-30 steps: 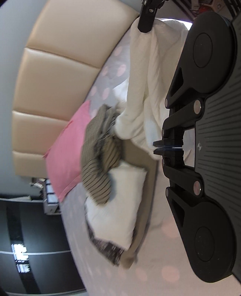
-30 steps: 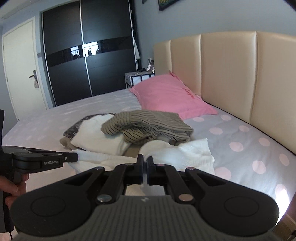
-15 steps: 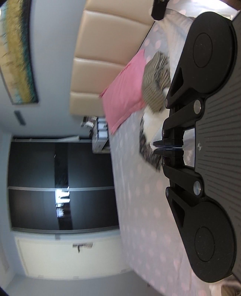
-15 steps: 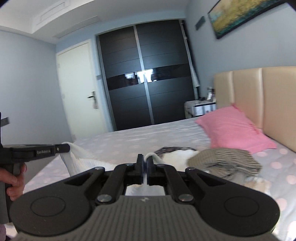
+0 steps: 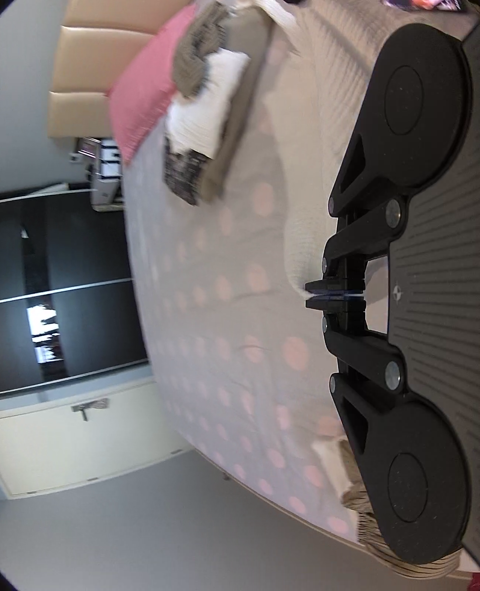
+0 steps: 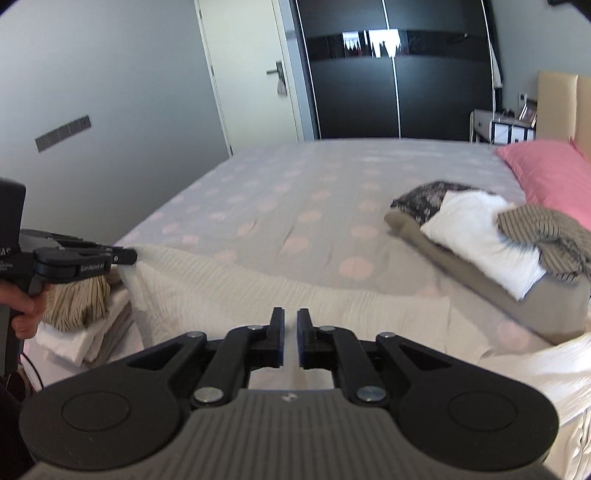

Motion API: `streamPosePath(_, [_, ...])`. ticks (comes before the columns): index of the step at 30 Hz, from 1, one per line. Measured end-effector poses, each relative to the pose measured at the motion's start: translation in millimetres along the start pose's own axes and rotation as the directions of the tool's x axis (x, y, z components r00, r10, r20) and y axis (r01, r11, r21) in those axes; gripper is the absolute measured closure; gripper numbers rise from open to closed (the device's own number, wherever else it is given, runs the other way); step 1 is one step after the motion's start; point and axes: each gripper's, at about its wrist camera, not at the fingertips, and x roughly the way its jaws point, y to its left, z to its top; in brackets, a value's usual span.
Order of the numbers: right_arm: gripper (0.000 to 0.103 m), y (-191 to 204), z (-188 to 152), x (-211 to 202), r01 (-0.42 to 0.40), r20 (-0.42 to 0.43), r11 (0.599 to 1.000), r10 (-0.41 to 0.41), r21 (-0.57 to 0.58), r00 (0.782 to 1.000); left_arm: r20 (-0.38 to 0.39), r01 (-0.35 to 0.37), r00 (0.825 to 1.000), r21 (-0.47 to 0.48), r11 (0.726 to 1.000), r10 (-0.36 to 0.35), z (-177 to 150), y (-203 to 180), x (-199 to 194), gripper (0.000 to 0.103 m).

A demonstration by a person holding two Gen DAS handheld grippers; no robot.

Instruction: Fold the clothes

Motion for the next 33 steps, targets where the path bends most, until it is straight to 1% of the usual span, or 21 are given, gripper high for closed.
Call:
streamPosePath(1, [0.093,-0.6,-2.4,4.2,0.001,-0.016,1.0,-0.001,0.002,1.0,-0.029,0.005,1.0,-0.006,1.0,-0.005,-7.9,4.2,6.5,0.103])
streamPosePath(2, [0.089,-3.4,-5.1,4.6,0.014,-0.02,1.0,-0.014,0.005,1.0,-0.059,0.011,0.998,-0.014,1.0,-0.012,-15.6,8.7,12.6,0.103])
streamPosePath(3, [0.083,-6.3,-7.7,4.9,0.026,-0.024,1.0,-0.026,0.007,0.999,-0.079,0.019,0.997,-0.021,1.0,-0.021,-24.1,14.3,15.7,0.102])
streamPosePath(5, [0.078,-14.3,-13.7,6.5,0.06,-0.034,0.998,-0.059,0.02,0.998,-0.102,0.027,0.994,-0.021,0.999,-0.029,-37.7,21.3,18.5,0.1])
streamPosePath(6, [0.078,-19.6,-15.8,7.3,0.08,-0.045,0.996,-0.079,0.034,0.996,-0.102,0.024,0.994,-0.007,1.0,-0.025,-41.5,21.2,17.3,0.098])
streamPosePath(8, [0.078,-29.9,-21.4,7.8,0.122,-0.067,0.991,-0.118,0.058,0.991,-0.098,0.036,0.995,0.008,0.999,-0.035,-49.3,19.6,13.2,0.085])
streamPosePath(11, [0.077,-43.1,-29.2,15.5,0.177,-0.103,0.983,-0.171,0.057,0.98,-0.087,0.088,0.993,0.028,0.996,-0.085,-57.0,10.2,9.4,0.081])
streamPosePath(12, [0.076,-45.3,-33.4,16.7,0.172,-0.113,0.984,-0.165,0.051,0.98,-0.084,0.111,0.991,0.042,0.993,-0.107,-60.6,5.1,6.6,0.08])
streamPosePath(13, [0.074,-47.5,-37.6,18.0,0.167,-0.123,0.985,-0.16,0.044,0.979,-0.083,0.135,0.988,0.06,0.989,-0.13,-65.2,-1.1,3.0,0.076])
streamPosePath(14, [0.068,-49.6,-41.8,19.2,0.162,-0.134,0.986,-0.155,0.038,0.979,-0.081,0.16,0.985,0.078,0.984,-0.154,-70.1,-7.5,-0.9,0.071])
streamPosePath(15, [0.065,-51.7,-46.3,20.6,0.156,-0.144,0.987,-0.15,0.031,0.978,-0.081,0.185,0.981,0.097,0.978,-0.177,-74.9,-14.0,-4.8,0.067])
streamPosePath(16, [0.065,-52.4,-54.6,23.4,0.145,-0.153,0.989,-0.142,0.008,0.978,-0.082,0.209,0.976,0.119,0.971,-0.2,-81.3,-22.2,-8.4,0.058])
streamPosePath(17, [0.064,-53.2,-63.0,26.2,0.133,-0.163,0.991,-0.134,-0.015,0.978,-0.087,0.233,0.971,0.144,0.962,-0.222,-88.3,-30.5,-11.4,0.054])
streamPosePath(20, [0.064,-54.3,-91.3,34.1,0.098,-0.214,0.99,-0.118,-0.101,0.97,-0.116,0.312,0.949,0.227,0.923,-0.292,-111.9,-58.0,-16.6,0.054])
streamPosePath(22, [0.064,-52.9,-109.9,35.5,0.073,-0.24,0.98,-0.117,-0.183,0.964,-0.129,0.358,0.933,0.273,0.893,-0.335,-128.4,-75.3,-17.8,0.054])
streamPosePath(25, [0.064,-54.4,-138.8,37.2,0.047,-0.28,0.958,-0.13,-0.284,0.951,-0.157,0.418,0.909,0.332,0.846,-0.387,-152.1,-98.3,-17.2,0.055])
streamPosePath(27, [0.064,-54.7,-155.9,37.9,0.038,-0.297,0.934,-0.151,-0.355,0.943,-0.187,0.463,0.886,0.367,0.807,-0.424,-166.2,-111.1,-16.5,0.054])
streamPosePath(28, [0.064,-55.0,-163.4,38.8,0.029,-0.303,0.922,-0.156,-0.386,0.94,-0.205,0.473,0.881,0.386,0.792,-0.426,-173.2,-118.3,-15.3,0.055])
streamPosePath(30, [0.065,-55.1,-175.8,43.8,0.011,-0.32,0.9,-0.166,-0.437,0.933,-0.23,0.474,0.88,0.42,0.774,-0.415,-185.6,-131.1,-11.9,0.055])
streamPosePath(33, [0.065,-50.0,-192.5,51.3,-0.021,-0.32,0.848,-0.177,-0.53,0.931,-0.249,0.451,0.893,0.474,0.756,-0.376,-200.1,-145.9,-5.8,0.055])
